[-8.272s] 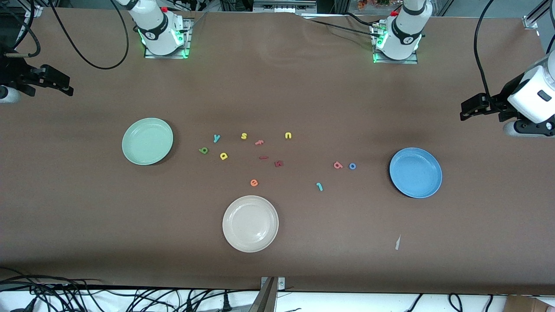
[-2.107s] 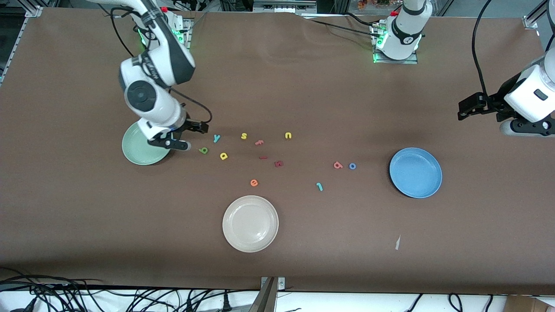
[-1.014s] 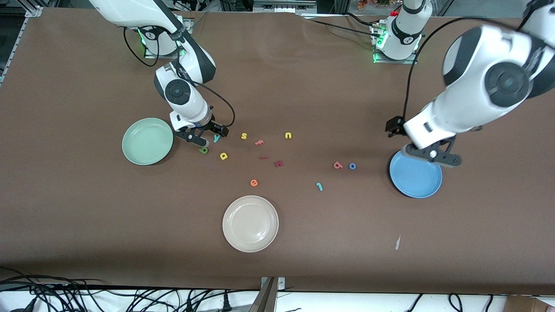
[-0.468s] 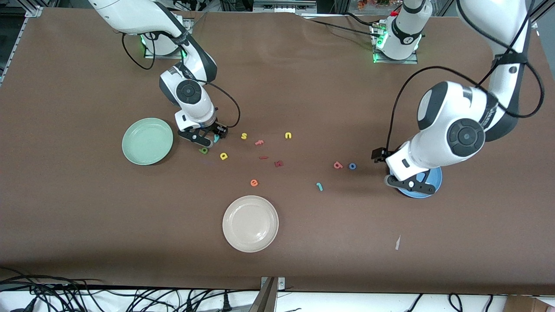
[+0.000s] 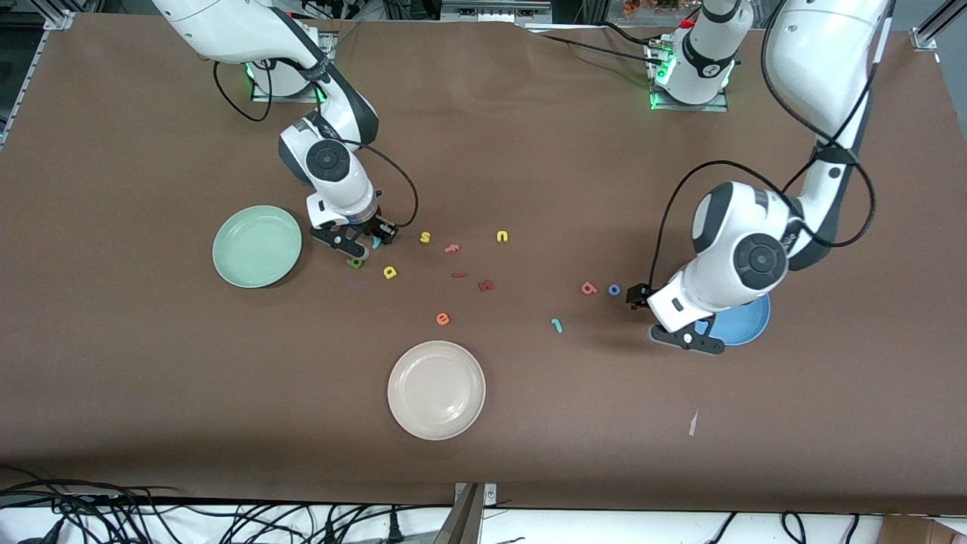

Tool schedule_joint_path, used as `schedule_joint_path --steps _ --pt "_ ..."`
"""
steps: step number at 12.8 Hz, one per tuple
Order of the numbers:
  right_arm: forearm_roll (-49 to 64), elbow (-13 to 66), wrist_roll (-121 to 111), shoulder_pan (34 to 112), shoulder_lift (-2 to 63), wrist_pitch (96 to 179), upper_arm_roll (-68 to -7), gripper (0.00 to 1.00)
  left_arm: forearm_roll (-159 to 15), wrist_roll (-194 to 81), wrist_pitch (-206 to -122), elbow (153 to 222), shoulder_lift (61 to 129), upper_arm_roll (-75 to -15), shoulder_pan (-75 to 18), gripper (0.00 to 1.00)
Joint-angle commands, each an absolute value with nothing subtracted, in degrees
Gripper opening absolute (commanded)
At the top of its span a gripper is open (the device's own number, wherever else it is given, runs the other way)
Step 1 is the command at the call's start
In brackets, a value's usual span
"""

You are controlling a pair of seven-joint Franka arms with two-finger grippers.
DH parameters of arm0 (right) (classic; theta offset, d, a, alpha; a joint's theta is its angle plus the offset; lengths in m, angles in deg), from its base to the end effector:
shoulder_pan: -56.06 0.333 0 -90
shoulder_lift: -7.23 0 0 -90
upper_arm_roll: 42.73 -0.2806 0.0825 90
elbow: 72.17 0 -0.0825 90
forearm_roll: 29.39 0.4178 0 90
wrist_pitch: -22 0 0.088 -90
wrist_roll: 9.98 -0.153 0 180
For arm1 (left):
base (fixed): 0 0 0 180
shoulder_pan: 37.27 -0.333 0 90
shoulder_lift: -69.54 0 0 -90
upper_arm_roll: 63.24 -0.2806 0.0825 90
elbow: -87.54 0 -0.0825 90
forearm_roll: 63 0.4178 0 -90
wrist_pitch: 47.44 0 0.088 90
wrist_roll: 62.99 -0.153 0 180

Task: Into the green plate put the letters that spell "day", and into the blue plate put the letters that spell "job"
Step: 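Place the y on the green plate while the left gripper grasps the o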

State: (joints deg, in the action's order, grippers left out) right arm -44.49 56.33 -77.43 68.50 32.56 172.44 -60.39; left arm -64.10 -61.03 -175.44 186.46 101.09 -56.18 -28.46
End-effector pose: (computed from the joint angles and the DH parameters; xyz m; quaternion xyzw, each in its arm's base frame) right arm 0.4550 0.2869 0.0669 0.9752 -0.2212 -0.0100 0.0080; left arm 0.6450 -0.1832 0.1666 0.9933 -0.1066 -0.0256 0.0363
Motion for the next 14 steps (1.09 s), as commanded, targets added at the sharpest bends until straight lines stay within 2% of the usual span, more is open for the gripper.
schedule_joint_path --steps 1,4,8,11,14 --pt "-46.0 55.7 -78.5 68.2 33.4 172.7 -60.2 0.09 -63.1 -60.4 -179.4 191.5 99.3 -56.7 -26.5 1.0" --pt "-46.0 55.7 -76.1 68.0 30.4 170.7 -59.5 0.08 -63.1 -60.3 -186.0 196.7 99.6 -57.3 -24.4 1.0" --pt "-45.0 55.4 -61.0 67.9 24.0 160.6 -55.1 0.09 -63.1 -60.0 -192.5 201.4 99.9 -57.7 -23.1 1.0" --pt "-41.4 55.4 -45.3 68.0 19.5 154.8 -49.7 0.09 -63.2 -58.5 -192.6 201.4 100.7 -57.7 -22.3 0.99" --pt "-37.1 56.8 -25.9 68.0 18.3 153.3 -41.4 0.09 -63.1 -58.2 -193.8 201.4 102.1 -57.8 -21.6 0.99"
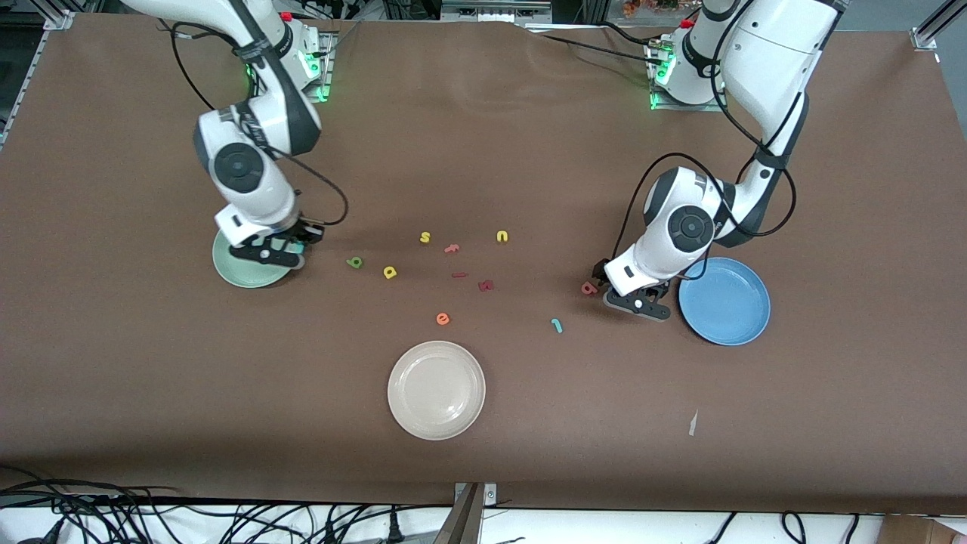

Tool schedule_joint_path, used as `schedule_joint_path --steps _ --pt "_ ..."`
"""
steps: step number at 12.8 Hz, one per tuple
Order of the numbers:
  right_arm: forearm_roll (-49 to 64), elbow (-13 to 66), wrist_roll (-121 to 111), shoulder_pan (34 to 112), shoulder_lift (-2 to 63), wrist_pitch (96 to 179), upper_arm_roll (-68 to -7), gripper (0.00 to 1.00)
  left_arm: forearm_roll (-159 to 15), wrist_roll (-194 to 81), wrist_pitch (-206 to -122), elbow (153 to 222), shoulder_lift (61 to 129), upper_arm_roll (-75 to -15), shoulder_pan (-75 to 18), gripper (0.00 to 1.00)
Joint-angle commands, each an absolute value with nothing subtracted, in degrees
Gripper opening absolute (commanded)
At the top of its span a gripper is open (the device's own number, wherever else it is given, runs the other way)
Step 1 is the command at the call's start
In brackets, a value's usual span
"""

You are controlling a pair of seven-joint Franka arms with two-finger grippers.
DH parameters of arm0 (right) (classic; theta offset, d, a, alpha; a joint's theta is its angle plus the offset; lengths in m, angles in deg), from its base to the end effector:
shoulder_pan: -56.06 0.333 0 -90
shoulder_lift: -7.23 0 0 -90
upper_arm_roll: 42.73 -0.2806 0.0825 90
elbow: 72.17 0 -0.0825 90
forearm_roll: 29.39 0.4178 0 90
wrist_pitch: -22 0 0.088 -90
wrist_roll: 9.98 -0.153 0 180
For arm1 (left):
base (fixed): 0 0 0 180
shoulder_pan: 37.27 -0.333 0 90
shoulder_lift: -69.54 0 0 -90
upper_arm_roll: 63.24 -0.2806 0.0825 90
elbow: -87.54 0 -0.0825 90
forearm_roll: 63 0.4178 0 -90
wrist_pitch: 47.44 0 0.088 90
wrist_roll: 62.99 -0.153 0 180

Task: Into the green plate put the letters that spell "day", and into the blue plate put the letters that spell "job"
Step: 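Place the y on the green plate while the left gripper grasps the o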

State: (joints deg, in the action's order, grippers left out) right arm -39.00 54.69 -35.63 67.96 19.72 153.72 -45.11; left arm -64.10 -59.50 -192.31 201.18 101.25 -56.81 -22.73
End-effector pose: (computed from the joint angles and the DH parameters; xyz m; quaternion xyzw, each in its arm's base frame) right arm 0.5288 0.1260 0.1631 0.9956 -0.0392 -0.0435 0.0735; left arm 0.5684 -0.2233 0.0800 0.9901 -0.1359 -0.0101 0.0336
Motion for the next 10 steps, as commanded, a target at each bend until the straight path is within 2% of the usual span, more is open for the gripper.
schedule_joint_path --steps 1,4,6,7,9,10 --pt "-37.1 57.8 -23.0 68.0 18.6 154.1 -39.3 0.09 -63.1 -58.1 -193.8 201.4 102.3 -57.8 -21.5 0.98" --pt "-37.1 63.2 -21.7 67.9 19.3 162.1 -38.1 0.09 -63.0 -58.2 -193.8 201.4 102.1 -58.3 -21.5 0.97" --pt "-37.1 65.3 -21.6 67.9 20.4 165.8 -37.4 0.12 -63.0 -58.2 -193.8 201.4 102.1 -58.5 -21.5 0.89" --pt "-37.1 65.3 -21.6 67.9 20.7 166.0 -37.3 0.27 -63.0 -58.2 -193.8 201.4 102.2 -58.5 -21.5 0.8" --pt "-37.0 65.2 -22.5 67.9 20.7 165.5 -37.3 1.0 -63.0 -58.2 -193.8 201.4 102.3 -58.5 -21.5 0.7" --pt "-37.1 64.9 -22.8 68.0 20.3 165.3 -37.3 1.0 -63.0 -58.2 -193.8 201.4 102.4 -58.5 -21.4 0.64"
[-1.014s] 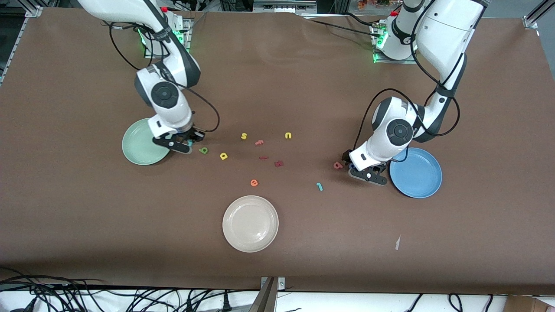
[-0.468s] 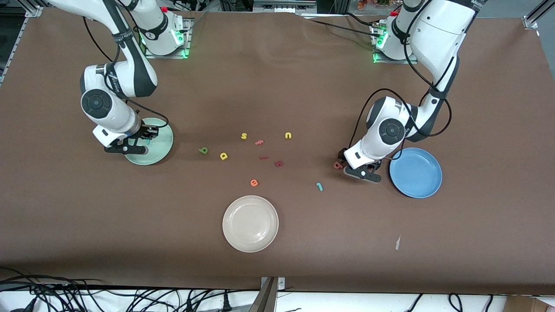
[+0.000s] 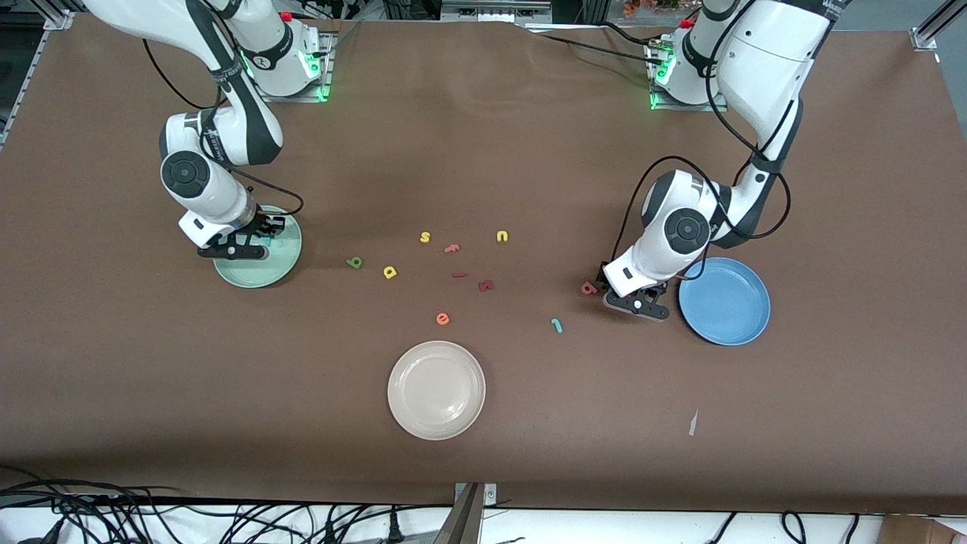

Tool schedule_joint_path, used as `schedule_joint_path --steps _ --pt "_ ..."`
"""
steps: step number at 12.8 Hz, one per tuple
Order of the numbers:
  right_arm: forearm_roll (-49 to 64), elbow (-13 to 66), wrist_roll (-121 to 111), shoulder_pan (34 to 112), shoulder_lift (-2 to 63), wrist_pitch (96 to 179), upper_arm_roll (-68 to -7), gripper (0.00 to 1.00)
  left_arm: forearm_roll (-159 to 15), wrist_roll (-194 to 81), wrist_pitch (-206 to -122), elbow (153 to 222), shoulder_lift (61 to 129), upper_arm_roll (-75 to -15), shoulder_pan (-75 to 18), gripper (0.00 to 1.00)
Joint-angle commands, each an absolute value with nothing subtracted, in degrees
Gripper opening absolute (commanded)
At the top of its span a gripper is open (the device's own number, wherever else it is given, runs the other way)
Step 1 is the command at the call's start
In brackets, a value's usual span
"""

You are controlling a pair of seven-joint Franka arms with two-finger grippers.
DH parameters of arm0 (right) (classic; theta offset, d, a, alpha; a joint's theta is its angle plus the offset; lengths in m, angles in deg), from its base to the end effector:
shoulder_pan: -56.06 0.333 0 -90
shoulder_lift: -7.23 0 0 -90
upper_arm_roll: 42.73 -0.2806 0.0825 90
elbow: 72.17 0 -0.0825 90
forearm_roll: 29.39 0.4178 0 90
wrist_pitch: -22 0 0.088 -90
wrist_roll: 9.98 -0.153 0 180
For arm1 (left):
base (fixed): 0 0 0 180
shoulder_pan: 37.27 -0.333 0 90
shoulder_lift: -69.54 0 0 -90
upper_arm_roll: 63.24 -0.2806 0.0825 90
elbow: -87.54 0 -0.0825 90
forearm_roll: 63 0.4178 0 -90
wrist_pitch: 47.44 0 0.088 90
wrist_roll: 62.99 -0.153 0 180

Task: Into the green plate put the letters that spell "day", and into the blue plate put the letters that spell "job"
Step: 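Grasp the green d with the right gripper while the left gripper lifts the o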

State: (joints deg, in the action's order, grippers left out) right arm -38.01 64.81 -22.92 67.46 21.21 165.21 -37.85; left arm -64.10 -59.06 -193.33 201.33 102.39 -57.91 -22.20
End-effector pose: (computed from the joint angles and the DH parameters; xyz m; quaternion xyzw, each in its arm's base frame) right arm 0.4874 0.0489 0.0973 0.9964 0.0078 -0.0579 0.0619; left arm 0.5671 -0.2159 0.0678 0.9913 -0.1281 -0.0119 0.0287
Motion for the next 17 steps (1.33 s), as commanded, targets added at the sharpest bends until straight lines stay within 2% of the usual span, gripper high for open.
schedule_joint_path --steps 1,4,6,9,11,13,15,17 --pt "-37.0 64.6 -23.2 68.0 20.0 164.7 -37.5 1.0 -63.0 -58.2 -193.8 201.4 102.6 -58.5 -21.1 0.61" --pt "-37.0 61.4 -27.7 68.5 20.1 163.4 -41.7 1.0 -63.1 -58.1 -193.9 201.3 102.9 -58.5 -20.3 0.6" --pt "-37.0 58.5 -34.6 69.0 21.8 163.1 -45.2 1.0 -63.1 -58.1 -193.8 201.3 102.9 -58.4 -20.3 0.52" --pt "-35.3 50.0 -45.7 69.2 29.3 163.1 -49.5 1.0 -63.0 -58.2 -193.9 201.3 103.2 -58.5 -20.3 0.41" --pt "-35.3 47.5 -52.1 69.1 33.4 164.5 -49.9 1.0 -63.0 -58.2 -193.9 201.3 103.2 -58.5 -20.3 0.3" --pt "-35.1 47.8 -58.8 69.2 34.6 167.4 -50.0 1.0 -63.0 -58.2 -193.9 201.2 103.2 -58.5 -20.3 0.19" --pt "-35.1 47.9 -63.6 70.3 35.0 167.5 -50.4 0.99 -63.0 -58.2 -193.9 201.2 103.2 -58.5 -20.3 0.12" --pt "-35.1 48.1 -65.8 70.6 35.0 167.5 -50.6 0.99 -63.0 -58.5 -193.6 201.1 102.3 -58.5 -20.8 0.12"
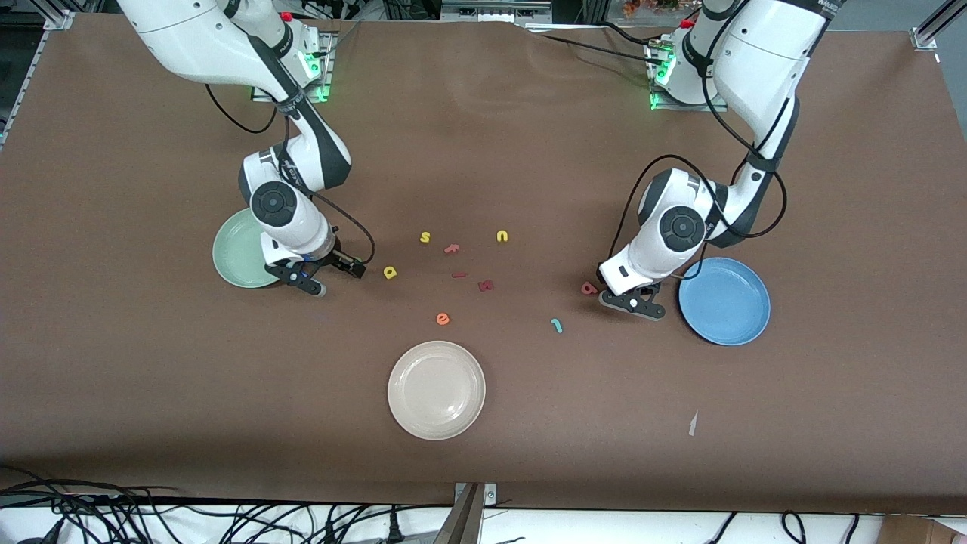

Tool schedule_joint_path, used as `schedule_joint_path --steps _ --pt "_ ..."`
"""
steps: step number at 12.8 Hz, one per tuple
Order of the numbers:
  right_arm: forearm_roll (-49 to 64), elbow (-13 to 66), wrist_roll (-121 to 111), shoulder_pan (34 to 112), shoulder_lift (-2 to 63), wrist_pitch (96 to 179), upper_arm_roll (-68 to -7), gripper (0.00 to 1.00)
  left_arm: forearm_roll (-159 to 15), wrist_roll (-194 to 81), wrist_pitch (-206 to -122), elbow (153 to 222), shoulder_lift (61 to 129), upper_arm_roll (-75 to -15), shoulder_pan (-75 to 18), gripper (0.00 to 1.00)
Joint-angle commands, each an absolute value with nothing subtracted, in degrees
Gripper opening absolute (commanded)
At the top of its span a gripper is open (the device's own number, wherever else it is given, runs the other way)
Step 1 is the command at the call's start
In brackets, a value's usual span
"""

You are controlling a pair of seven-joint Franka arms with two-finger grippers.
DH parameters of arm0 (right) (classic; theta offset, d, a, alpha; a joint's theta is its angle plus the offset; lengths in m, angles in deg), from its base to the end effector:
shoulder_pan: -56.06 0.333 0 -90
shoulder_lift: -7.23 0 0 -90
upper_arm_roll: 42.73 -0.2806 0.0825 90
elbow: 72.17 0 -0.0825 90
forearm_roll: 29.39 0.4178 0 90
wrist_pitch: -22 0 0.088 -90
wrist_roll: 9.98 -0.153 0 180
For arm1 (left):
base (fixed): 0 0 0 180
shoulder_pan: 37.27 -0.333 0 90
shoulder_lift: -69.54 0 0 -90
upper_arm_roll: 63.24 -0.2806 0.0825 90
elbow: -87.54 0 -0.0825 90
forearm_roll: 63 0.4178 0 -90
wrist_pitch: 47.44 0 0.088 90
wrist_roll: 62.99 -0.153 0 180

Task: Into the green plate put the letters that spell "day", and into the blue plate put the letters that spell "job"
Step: 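Grasp the green d with the right gripper while the left gripper lifts the o, then place the o on the blue plate while the right gripper carries the d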

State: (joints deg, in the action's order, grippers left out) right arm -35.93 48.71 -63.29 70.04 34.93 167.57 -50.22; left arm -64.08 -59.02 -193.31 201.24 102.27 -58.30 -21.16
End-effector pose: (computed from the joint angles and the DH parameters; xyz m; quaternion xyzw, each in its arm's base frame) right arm 0.5309 0.2148 0.0746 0.9719 -0.2344 -0.0179 0.0145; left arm 0.5659 -0.2223 0.0694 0.9906 -0.1340 -0.0101 0.0270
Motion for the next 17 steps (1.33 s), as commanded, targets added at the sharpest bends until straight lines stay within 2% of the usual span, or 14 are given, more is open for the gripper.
schedule_joint_path --steps 1,3,6,9,10,11,12,13,14,16,17 --pt "-35.1 48.1 -66.0 71.0 35.3 167.5 -50.7 0.99 -62.9 -58.7 -193.2 201.1 100.7 -58.5 -22.0 0.12" --pt "-35.1 48.1 -65.9 71.2 35.5 167.5 -50.7 0.96 -62.8 -59.7 -192.4 201.4 97.7 -58.4 -25.9 0.12" --pt "-35.1 48.2 -65.9 71.6 35.8 167.5 -50.7 0.8 -62.8 -64.1 -187.4 202.1 93.6 -58.4 -30.9 0.12" --pt "-35.2 48.2 -65.4 71.7 36.3 167.5 -50.7 0.53 -62.8 -71.2 -185.5 205.3 90.7 -58.4 -35.9 0.12" --pt "-35.2 48.2 -65.4 71.7 36.3 167.5 -50.7 0.42 -62.8 -73.6 -185.5 205.7 90.7 -58.5 -37.3 0.12" --pt "-35.3 48.2 -64.9 71.7 36.3 167.5 -50.7 0.26 -62.8 -75.0 -185.5 205.8 90.8 -58.4 -38.0 0.14" --pt "-35.3 48.2 -64.8 71.7 36.3 167.5 -50.7 0.14 -62.8 -74.9 -185.6 205.8 91.0 -58.5 -38.1 0.24" --pt "-35.5 48.0 -64.7 71.7 36.2 167.2 -50.6 0.11 -62.9 -74.8 -185.6 205.6 91.2 -58.4 -38.1 0.37" --pt "-35.5 47.7 -63.7 71.7 35.7 167.0 -50.6 0.1 -62.9 -74.5 -185.9 205.5 91.4 -58.4 -37.9 0.45" --pt "-35.4 47.6 -59.7 71.6 34.0 165.4 -50.5 0.1 -63.0 -74.2 -186.1 205.0 92.0 -58.4 -37.4 0.56" --pt "-35.4 47.0 -58.1 71.4 33.0 163.3 -50.2 0.1 -63.5 -74.1 -186.2 204.8 92.2 -58.3 -36.7 0.58"
